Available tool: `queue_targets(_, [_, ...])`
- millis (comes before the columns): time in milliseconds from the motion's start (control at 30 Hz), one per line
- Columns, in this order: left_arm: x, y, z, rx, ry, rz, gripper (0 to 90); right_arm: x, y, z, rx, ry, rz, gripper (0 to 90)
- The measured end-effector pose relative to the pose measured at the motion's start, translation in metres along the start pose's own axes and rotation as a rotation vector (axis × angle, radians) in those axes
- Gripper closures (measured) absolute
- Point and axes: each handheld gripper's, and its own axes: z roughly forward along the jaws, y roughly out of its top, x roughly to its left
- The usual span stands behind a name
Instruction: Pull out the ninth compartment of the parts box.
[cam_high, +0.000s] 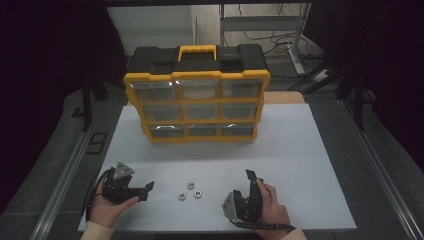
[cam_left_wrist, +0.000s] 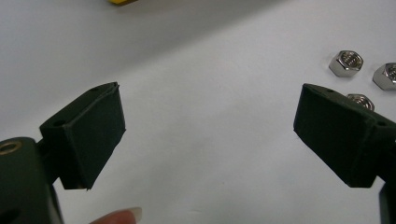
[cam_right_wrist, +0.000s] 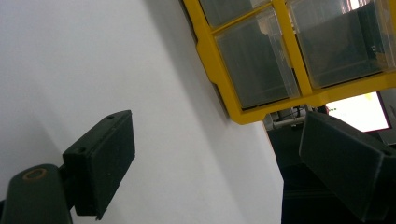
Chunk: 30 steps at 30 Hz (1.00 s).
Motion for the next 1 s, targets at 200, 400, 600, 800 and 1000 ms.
queue_targets(200, [0.004,0.002,0.004,-0.011,-0.013,-0.014,9.6,0.0,0.0,0.001,0.001,0.005,-0.003,11.4])
queue_targets(400, [0.005,0.005,0.008,-0.018,-0.013,-0.011,9.6,0.0,0.0,0.001,0.001,-0.007,-0.012,11.4])
queue_targets(600, [0.007,0.007,0.014,-0.016,-0.015,-0.015,9.6,0.0,0.0,0.002,0.0,-0.016,-0.033,11.6])
queue_targets(800, [0.01,0.007,0.017,-0.018,-0.015,-0.026,9.7,0.002,0.001,0.001,0.001,-0.028,-0.057,11.9])
queue_targets(1000, [0.011,0.007,0.019,-0.018,-0.016,-0.031,9.9,0.002,0.002,0.003,0.0,-0.049,-0.083,12.3])
